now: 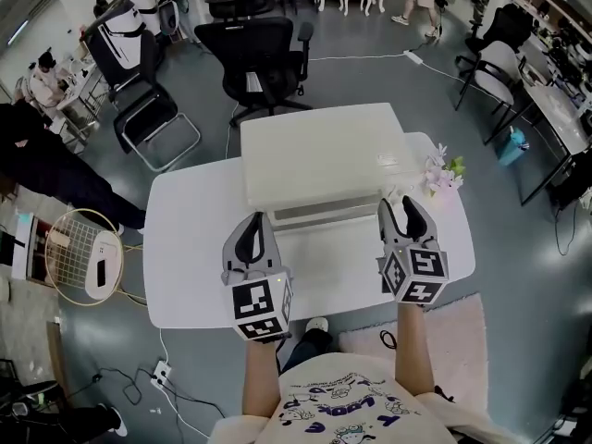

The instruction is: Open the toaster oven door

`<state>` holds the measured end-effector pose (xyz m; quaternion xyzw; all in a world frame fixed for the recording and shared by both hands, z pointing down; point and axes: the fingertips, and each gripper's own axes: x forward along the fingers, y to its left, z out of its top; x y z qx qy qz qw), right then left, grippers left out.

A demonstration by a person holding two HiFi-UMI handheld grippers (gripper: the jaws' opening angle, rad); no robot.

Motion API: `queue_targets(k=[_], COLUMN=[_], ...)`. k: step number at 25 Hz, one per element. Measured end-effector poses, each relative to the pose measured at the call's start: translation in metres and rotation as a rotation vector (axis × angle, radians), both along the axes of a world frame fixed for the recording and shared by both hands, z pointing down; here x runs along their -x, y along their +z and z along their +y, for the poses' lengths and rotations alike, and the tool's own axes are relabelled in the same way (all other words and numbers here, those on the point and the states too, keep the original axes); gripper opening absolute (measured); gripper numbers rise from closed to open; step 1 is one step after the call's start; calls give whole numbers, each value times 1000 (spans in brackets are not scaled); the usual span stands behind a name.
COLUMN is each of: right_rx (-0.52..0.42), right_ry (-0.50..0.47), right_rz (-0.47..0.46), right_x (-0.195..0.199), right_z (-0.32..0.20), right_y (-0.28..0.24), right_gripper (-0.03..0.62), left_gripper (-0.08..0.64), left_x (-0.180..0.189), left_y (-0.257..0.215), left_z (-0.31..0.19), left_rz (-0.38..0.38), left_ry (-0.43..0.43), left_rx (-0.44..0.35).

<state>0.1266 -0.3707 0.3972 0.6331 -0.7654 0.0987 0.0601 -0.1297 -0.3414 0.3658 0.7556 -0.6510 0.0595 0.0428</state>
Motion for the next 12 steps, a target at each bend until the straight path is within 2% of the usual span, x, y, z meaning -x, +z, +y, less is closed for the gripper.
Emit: queue_targets(k=[2, 12], right_rx=[13, 86], right_ry=[9, 12], right_rz=[5, 33], right_x=[0, -2], right_z=[-4, -24], right_y=[5, 28], right_gripper=[161, 161], left_gripper=[5, 5], left_x=[2, 9], left_y=[3, 20], left_z=[-5, -19], left_rz=[0, 9], left_ry=[5, 14], left_rx=[5, 39])
